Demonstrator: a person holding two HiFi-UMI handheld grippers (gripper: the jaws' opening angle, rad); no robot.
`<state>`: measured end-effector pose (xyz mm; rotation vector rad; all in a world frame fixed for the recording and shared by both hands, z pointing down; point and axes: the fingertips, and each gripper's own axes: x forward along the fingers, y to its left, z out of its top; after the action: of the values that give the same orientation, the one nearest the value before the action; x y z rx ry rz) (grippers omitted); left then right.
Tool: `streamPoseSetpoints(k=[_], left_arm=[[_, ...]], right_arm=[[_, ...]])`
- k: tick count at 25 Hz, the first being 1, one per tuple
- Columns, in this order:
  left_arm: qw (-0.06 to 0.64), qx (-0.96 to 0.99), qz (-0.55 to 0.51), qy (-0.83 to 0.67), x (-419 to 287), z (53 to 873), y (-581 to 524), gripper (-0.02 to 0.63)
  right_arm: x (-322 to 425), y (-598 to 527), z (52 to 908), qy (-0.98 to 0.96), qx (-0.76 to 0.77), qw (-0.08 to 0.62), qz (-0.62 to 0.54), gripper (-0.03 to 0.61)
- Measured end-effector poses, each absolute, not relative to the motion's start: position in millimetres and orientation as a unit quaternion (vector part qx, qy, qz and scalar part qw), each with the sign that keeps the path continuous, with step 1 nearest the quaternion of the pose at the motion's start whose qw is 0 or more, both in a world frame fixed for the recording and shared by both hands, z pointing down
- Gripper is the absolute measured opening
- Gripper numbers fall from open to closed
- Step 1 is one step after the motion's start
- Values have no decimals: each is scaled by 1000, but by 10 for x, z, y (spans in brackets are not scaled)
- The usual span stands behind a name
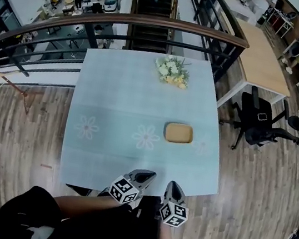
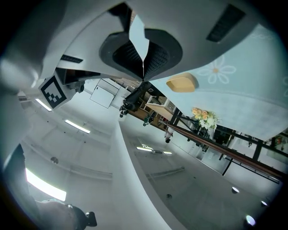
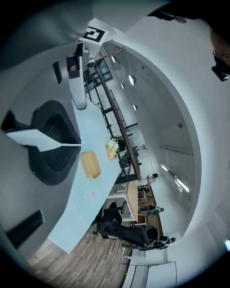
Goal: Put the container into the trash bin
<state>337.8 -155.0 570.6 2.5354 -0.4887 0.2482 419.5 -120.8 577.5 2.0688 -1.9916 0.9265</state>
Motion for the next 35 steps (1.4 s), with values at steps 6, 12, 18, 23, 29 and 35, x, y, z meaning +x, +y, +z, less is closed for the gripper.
streamPoseSetpoints(k=[6,12,18,23,29,35], left_arm=[[278,923,92,-248,3564,5767,-1972,15],[295,904,101,-291,3834,5806,-2212,15],[304,886,109,-332,4069,5892,-2486,15],[301,876,115,-359,4158,5942,-2667,15],[316,858,122,-387,4134,6068,-2723,15],[320,839,120,-423,4055,6065,-2791,15]], right_arm=[[4678,-1666,5817,-669,665,72,322,38],[5100,-2057,5936,-690,637,87,333,40],[5389,-2573,6106,-712,597,84,359,40],[5587,-2989,6400,-717,581,106,371,46],[5670,-3382,6817,-714,566,144,387,97],[5705,-3656,7261,-709,549,197,397,106]])
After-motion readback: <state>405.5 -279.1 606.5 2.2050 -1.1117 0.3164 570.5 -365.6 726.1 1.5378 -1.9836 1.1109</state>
